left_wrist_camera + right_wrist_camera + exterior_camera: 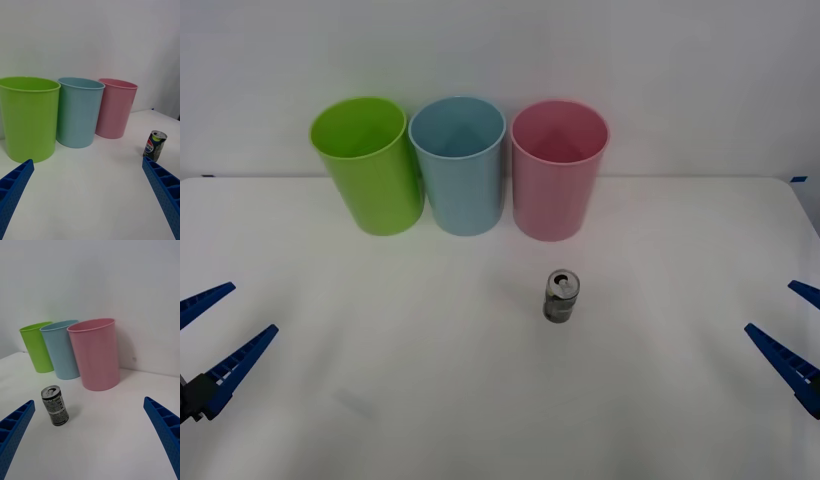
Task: Grasp the object on the table and drop it into the matching bin: aluminum can to the light blue bin, PET bottle to the pink bin.
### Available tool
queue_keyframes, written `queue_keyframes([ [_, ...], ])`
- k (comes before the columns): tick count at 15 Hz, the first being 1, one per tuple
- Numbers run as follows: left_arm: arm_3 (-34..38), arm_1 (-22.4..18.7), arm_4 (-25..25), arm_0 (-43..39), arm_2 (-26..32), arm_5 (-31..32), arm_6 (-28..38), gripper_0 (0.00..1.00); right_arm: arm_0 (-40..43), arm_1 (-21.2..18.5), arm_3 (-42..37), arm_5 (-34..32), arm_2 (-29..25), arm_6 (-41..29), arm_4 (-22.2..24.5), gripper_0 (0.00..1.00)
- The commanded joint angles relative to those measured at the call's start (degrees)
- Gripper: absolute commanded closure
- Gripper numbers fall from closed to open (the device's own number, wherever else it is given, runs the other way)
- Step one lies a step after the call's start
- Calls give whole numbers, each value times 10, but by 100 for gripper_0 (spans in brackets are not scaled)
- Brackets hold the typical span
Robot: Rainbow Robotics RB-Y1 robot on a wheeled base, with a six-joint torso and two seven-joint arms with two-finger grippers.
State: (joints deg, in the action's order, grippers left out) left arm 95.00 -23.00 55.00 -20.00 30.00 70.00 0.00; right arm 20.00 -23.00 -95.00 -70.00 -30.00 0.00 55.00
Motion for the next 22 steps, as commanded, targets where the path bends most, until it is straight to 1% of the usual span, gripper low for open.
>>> queue_keyframes([
  [1,0,0,0,0,0,0,0,0,0,0,0,0,0,0,0,0],
  [3,0,0,0,0,0,0,0,0,-2,8,2,-3,4,-1,0,0],
  [6,0,0,0,0,0,0,0,0,-5,-2,1,0,19,1,-3,0],
  [7,0,0,0,0,0,0,0,0,-8,-2,1,2,21,3,3,0],
  [8,0,0,0,0,0,0,0,0,-12,-1,2,3,33,4,20,0],
  [10,0,0,0,0,0,0,0,0,-22,-1,15,8,56,8,27,0],
  [15,0,0,0,0,0,0,0,0,-58,-1,76,21,116,40,53,0],
  [16,0,0,0,0,0,0,0,0,-66,-2,87,21,125,53,53,0],
  [18,0,0,0,0,0,0,0,0,-80,-1,110,26,139,110,53,0],
  [22,0,0,0,0,0,0,0,0,-108,-1,150,31,165,186,53,0],
])
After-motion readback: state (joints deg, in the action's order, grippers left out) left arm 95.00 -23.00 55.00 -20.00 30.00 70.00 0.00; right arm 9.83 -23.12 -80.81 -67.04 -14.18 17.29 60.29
